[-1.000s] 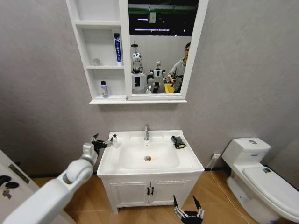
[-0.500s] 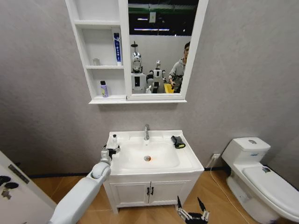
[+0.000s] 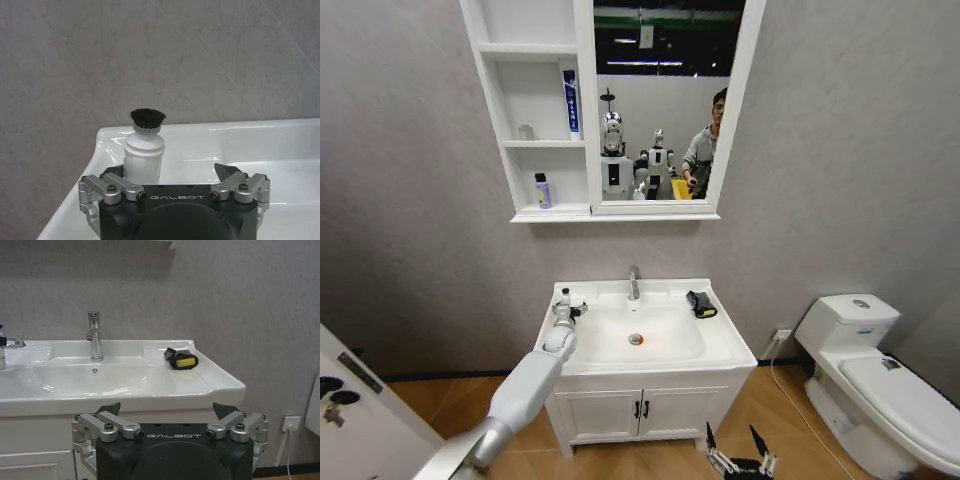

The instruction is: Move facial cleanser and shampoo from washbasin to cabinet, then wipe washbasin with towel.

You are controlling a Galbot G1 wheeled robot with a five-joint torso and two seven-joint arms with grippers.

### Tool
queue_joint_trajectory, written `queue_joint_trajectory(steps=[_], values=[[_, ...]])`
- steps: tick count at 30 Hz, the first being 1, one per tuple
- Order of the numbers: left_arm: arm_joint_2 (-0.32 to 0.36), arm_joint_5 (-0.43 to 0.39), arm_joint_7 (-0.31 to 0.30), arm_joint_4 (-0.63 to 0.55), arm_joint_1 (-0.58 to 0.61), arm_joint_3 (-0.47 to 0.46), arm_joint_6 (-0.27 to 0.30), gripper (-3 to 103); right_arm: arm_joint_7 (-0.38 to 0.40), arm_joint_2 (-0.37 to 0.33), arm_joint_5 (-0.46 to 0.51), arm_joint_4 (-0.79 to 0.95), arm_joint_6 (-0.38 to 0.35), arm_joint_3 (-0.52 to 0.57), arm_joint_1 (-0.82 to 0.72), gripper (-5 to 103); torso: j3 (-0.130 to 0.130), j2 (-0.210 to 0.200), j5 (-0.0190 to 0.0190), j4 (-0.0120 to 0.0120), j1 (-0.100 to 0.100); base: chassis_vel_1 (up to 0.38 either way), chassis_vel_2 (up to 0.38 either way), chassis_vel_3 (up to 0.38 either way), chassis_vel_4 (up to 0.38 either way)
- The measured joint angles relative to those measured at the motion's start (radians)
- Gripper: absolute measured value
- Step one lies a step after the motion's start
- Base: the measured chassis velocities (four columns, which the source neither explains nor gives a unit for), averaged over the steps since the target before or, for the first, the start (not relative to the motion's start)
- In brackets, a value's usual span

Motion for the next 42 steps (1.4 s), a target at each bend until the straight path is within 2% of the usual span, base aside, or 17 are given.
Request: queue_joint_trajectory(steps=[4, 6, 8, 10, 16, 21, 26, 29, 31, 32, 33, 36, 37, 38, 39, 40, 42], values=[[-0.029, 0.009, -0.006, 0.049, -0.024, -0.008, -0.010, 88, 0.001, 0.001, 0.003, 0.001, -0.001, 0.002, 0.001, 100, 0.000, 0.000, 0.0000, -0.0001, 0.000, 0.000, 0.000, 0.000, 0.000], [-0.031, 0.010, -0.008, 0.054, -0.026, -0.012, -0.013, 88, 0.001, 0.000, 0.005, 0.001, -0.001, 0.003, 0.001, 100, 0.000, 0.000, 0.0001, 0.0001, 0.000, 0.000, 0.000, 0.000, 0.000], [-0.034, 0.019, -0.009, 0.064, -0.026, -0.026, -0.020, 71, 0.003, -0.004, 0.009, 0.001, -0.001, 0.006, 0.002, 100, 0.000, 0.000, 0.0000, 0.0002, 0.000, 0.000, 0.000, 0.000, 0.000], [-0.038, 0.027, -0.007, 0.073, -0.026, -0.034, -0.024, 71, 0.003, -0.005, 0.010, 0.002, -0.002, 0.006, 0.003, 100, 0.000, 0.000, 0.0001, 0.0003, 0.000, 0.000, 0.000, 0.000, 0.000], [-0.055, 0.058, 0.016, 0.114, -0.030, -0.060, -0.056, 43, 0.004, -0.010, 0.018, 0.003, -0.002, 0.005, 0.006, 100, 0.000, 0.000, -0.0001, 0.0002, 0.000, 0.000, 0.000, 0.000, 0.000], [-0.047, 0.060, 0.045, 0.104, -0.036, -0.059, -0.080, 31, 0.004, -0.012, 0.018, -0.003, 0.003, 0.003, 0.006, 100, 0.000, 0.000, -0.0001, 0.0001, 0.000, 0.000, 0.000, 0.000, 0.000], [-0.020, 0.060, 0.049, 0.059, -0.034, -0.051, -0.083, 30, 0.004, -0.011, 0.018, -0.005, 0.005, 0.000, 0.008, 100, 0.000, 0.000, -0.0004, 0.0000, 0.000, 0.000, 0.000, 0.000, 0.000], [0.108, 0.029, 0.037, -0.146, -0.007, -0.008, -0.052, 30, 0.004, -0.010, 0.017, -0.006, 0.005, -0.005, 0.013, 100, 0.000, 0.000, -0.0003, 0.0002, 0.000, 0.000, 0.000, 0.000, 0.000], [0.144, 0.019, 0.037, -0.211, 0.001, -0.003, -0.043, 30, 0.003, -0.010, 0.016, -0.007, 0.005, -0.007, 0.015, 100, 0.000, 0.000, 0.0000, 0.0006, 0.000, 0.000, 0.000, 0.000, 0.000], [0.208, -0.002, 0.037, -0.328, 0.013, 0.000, -0.027, 30, 0.002, -0.010, 0.016, -0.008, 0.005, -0.010, 0.021, 100, 0.000, 0.000, -0.0002, 0.0004, 0.000, 0.000, 0.000, 0.000, 0.000], [0.208, -0.002, 0.037, -0.328, 0.013, 0.000, -0.027, 30, 0.002, -0.010, 0.016, -0.008, 0.005, -0.010, 0.021, 100, 0.000, 0.000, -0.0002, 0.0004, 0.000, 0.000, 0.000, 0.000, 0.000], [0.372, -0.092, 0.049, -0.580, 0.015, -0.002, 0.029, 30, 0.000, -0.012, 0.016, -0.012, -0.001, -0.017, 0.042, 100, 0.000, 0.000, -0.0003, 0.0000, 0.000, 0.000, 0.000, 0.000, 0.000], [0.372, -0.092, 0.049, -0.580, 0.015, -0.002, 0.029, 30, 0.000, -0.012, 0.016, -0.012, -0.001, -0.017, 0.042, 100, 0.000, 0.000, -0.0003, 0.0000, 0.000, 0.000, 0.000, 0.000, 0.000], [0.444, -0.158, 0.053, -0.671, 0.008, -0.011, 0.066, 30, 0.000, -0.013, 0.015, -0.013, -0.002, -0.018, 0.046, 100, 0.000, 0.000, -0.0005, 0.0002, 0.000, 0.000, 0.000, 0.000, 0.000], [0.444, -0.158, 0.053, -0.671, 0.008, -0.011, 0.066, 30, 0.000, -0.013, 0.015, -0.013, -0.002, -0.018, 0.046, 100, 0.000, 0.000, -0.0005, 0.0002, 0.000, 0.000, 0.000, 0.000, 0.000], [0.517, -0.232, 0.055, -0.775, -0.007, -0.027, 0.116, 30, -0.001, -0.015, 0.015, -0.013, -0.003, -0.021, 0.048, 100, 0.000, 0.000, -0.0003, 0.0006, 0.000, 0.000, 0.000, 0.000, 0.000], [0.597, -0.336, 0.050, -0.888, -0.053, -0.040, 0.194, 30, -0.002, -0.019, 0.015, -0.012, -0.003, -0.024, 0.050, 100, 0.000, 0.000, -0.0001, 0.0007, 0.000, 0.000, 0.000, 0.000, 0.000]])
